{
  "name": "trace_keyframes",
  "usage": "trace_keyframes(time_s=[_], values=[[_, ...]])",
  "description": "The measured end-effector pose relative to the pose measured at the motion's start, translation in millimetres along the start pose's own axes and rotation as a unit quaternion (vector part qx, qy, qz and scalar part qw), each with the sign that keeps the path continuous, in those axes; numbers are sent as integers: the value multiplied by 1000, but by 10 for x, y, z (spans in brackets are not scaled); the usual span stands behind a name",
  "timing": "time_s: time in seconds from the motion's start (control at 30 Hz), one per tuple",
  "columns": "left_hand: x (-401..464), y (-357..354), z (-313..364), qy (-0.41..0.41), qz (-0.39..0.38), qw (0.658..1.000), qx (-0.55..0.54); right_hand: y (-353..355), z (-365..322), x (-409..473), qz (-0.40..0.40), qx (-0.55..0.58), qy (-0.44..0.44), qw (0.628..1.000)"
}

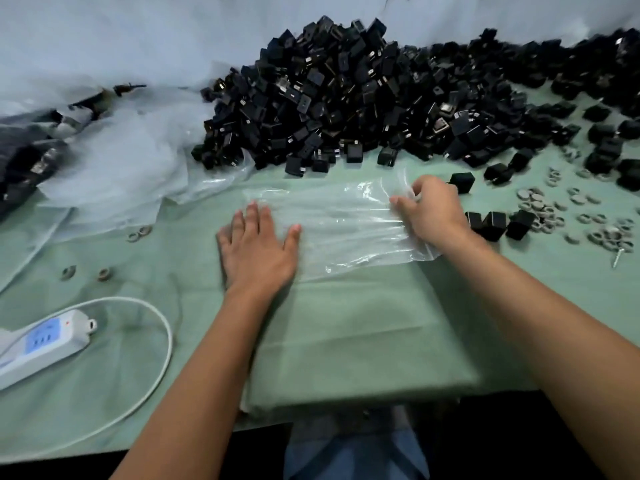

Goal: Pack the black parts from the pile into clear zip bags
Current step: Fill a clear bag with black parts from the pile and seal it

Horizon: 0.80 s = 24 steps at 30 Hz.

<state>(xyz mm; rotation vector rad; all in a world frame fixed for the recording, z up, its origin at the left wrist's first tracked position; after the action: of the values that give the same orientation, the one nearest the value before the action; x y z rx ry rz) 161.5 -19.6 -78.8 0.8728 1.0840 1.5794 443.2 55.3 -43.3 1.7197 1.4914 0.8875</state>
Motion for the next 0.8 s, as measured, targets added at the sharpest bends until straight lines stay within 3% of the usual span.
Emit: trace_keyframes(time_s=[0.17,0.3,0.4,0.47,0.63,0.7,0.8], values=[[-59,72,-160,49,-37,998,21,21,-109,-83,54,-109,36,992],[189,328,83,-12,60,998,-3,-8,-209,-143,66,-180,74,979],[438,210,225,-68,6,997,-41,-26,-164,-183,80,-220,68,970],[522,62,132,-62,-26,998,-9,-12,-77,-209,90,-232,55,967],[566,27,5,-6,-23,999,31,-30,-41,-229,86,-274,62,956],[516,89,169,-1,7,999,33,-19,-106,-204,92,-310,59,945],[357,76,583,-60,47,997,20,12,-402,-190,151,-324,103,928]])
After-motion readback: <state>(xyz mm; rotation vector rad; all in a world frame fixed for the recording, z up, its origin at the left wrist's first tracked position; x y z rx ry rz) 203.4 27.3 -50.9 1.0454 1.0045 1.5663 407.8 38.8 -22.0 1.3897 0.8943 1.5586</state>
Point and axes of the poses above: each hand's wrist, its own x-axis towards the middle knuckle, its own y-axis out of the back of the hand, z = x × y, the point moved 7 cm from there along x, towards the middle knuckle, and after that the axes turned 8 degrees about -x, right-handed, at the moved point
